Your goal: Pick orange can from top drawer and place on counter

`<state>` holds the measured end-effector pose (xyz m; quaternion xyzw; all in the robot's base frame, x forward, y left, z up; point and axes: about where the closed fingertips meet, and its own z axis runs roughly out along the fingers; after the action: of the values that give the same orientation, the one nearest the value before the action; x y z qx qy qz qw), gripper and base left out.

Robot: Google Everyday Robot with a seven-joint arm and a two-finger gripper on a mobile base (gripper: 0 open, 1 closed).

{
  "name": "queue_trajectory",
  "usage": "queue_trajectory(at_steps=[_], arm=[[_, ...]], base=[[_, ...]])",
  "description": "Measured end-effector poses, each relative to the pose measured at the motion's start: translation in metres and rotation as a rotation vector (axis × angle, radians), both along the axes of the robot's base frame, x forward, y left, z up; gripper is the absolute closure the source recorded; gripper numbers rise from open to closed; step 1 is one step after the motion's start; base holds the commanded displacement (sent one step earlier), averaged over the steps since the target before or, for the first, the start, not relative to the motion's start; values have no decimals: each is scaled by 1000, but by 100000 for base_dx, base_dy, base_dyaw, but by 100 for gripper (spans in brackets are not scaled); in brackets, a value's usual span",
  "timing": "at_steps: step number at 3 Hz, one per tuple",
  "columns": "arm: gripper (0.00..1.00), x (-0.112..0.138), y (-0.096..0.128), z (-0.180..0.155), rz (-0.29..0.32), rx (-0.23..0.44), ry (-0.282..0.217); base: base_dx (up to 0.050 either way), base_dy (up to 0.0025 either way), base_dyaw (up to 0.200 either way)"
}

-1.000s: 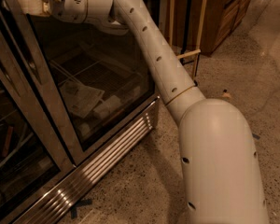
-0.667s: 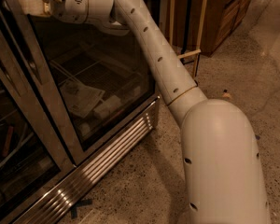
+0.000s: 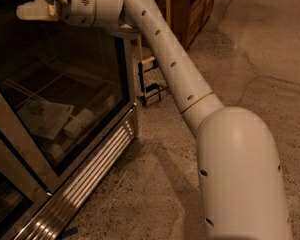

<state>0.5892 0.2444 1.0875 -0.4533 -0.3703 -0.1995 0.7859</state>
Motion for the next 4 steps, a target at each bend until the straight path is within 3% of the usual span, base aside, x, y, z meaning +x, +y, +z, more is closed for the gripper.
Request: queue_trajectory(at_steps=[1, 2, 3, 4], arm=[[0, 0, 0, 0, 0, 0, 0], [0, -3, -36, 4, -54, -46, -32], [0, -23, -78, 25, -165, -97, -98], [0, -59, -102, 44, -319, -149, -160]], base=[[0, 0, 0], [0, 0, 0], [0, 0, 0], [0, 0, 0]])
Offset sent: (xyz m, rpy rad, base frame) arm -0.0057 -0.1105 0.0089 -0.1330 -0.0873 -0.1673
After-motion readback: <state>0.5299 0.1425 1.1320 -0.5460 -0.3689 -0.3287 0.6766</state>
